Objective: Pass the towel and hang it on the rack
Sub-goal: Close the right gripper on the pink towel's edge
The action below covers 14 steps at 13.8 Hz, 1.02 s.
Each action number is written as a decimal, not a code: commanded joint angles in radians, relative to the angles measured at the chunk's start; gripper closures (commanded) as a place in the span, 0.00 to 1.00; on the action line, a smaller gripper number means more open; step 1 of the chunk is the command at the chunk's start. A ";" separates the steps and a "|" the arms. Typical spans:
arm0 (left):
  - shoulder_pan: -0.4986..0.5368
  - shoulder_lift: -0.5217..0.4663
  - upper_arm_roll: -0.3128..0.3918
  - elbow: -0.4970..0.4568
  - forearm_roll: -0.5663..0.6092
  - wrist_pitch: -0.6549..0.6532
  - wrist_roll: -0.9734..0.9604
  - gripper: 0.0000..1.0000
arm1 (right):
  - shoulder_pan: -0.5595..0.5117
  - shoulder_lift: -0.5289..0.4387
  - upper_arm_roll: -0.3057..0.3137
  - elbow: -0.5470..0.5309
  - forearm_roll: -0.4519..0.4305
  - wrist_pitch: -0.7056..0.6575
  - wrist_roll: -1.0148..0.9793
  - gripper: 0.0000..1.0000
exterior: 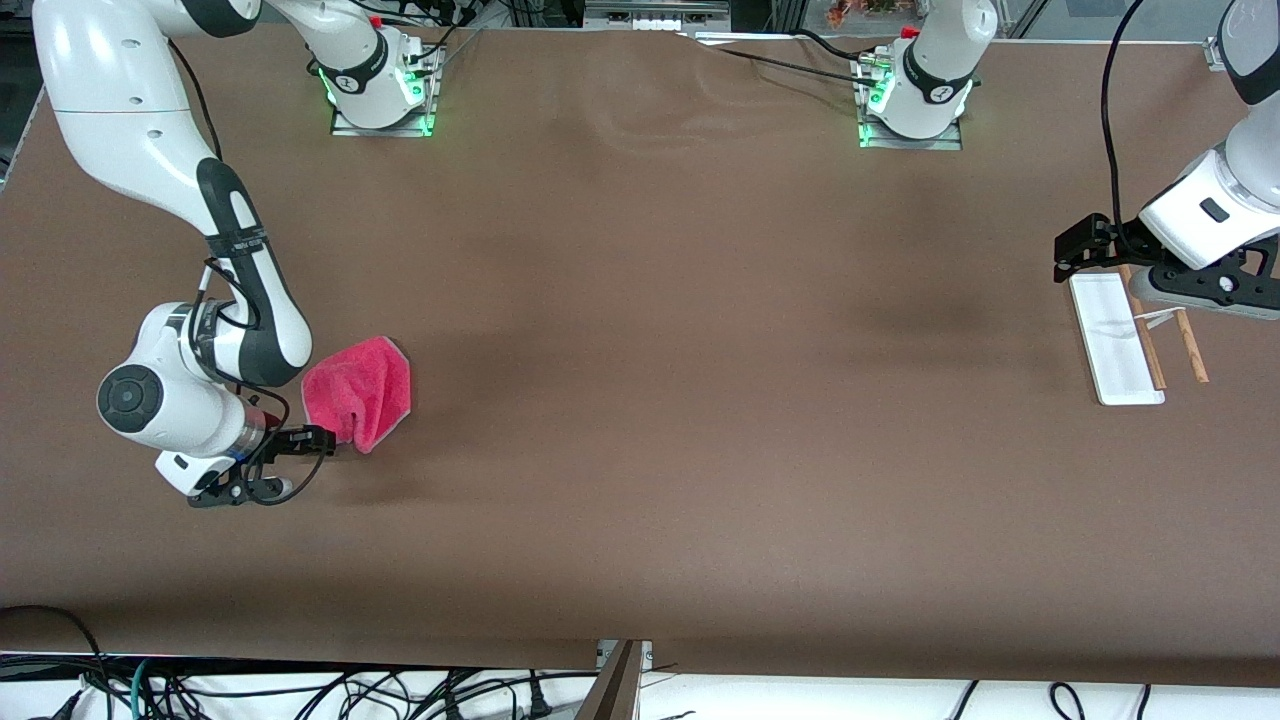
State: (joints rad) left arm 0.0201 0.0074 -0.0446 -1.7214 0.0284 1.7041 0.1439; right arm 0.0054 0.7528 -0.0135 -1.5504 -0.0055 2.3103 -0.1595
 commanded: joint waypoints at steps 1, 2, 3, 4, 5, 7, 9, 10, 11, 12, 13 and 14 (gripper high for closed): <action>0.003 -0.012 -0.001 0.005 0.001 -0.015 0.008 0.00 | -0.009 0.003 0.007 -0.005 0.015 0.008 -0.029 0.00; 0.003 -0.012 -0.001 0.005 0.001 -0.015 0.010 0.00 | -0.009 0.008 0.007 -0.005 0.015 0.003 -0.029 0.00; 0.004 -0.012 -0.001 0.005 0.001 -0.015 0.010 0.00 | -0.010 0.010 0.007 -0.007 0.015 0.001 -0.029 0.00; 0.004 -0.012 -0.001 0.005 0.001 -0.015 0.008 0.00 | -0.009 0.008 0.007 -0.014 0.015 0.001 -0.029 0.00; 0.004 -0.012 -0.001 0.005 0.001 -0.015 0.008 0.00 | -0.010 0.010 0.007 -0.017 0.015 0.001 -0.029 0.00; 0.004 -0.012 -0.001 0.005 0.001 -0.017 0.008 0.00 | -0.010 0.008 0.007 -0.023 0.015 0.001 -0.029 0.01; 0.004 -0.012 -0.001 0.005 0.001 -0.015 0.008 0.00 | -0.012 0.008 0.007 -0.023 0.016 0.000 -0.029 0.03; 0.004 -0.012 -0.001 0.005 0.001 -0.017 0.008 0.00 | -0.012 0.008 0.007 -0.023 0.016 -0.002 -0.029 0.08; 0.004 -0.012 -0.001 0.005 0.001 -0.015 0.008 0.00 | -0.010 0.008 0.007 -0.025 0.016 -0.003 -0.029 0.17; 0.004 -0.012 -0.001 0.005 0.001 -0.015 0.008 0.00 | -0.012 0.008 0.007 -0.025 0.016 -0.003 -0.029 0.27; 0.004 -0.012 -0.001 0.005 0.001 -0.017 0.008 0.00 | -0.013 0.008 0.007 -0.025 0.016 -0.003 -0.029 0.36; 0.004 -0.012 -0.001 0.005 0.001 -0.015 0.008 0.00 | -0.016 0.008 0.007 -0.025 0.016 -0.005 -0.029 0.41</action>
State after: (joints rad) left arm 0.0213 0.0074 -0.0446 -1.7214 0.0284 1.7041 0.1438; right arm 0.0035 0.7697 -0.0135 -1.5620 -0.0054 2.3078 -0.1645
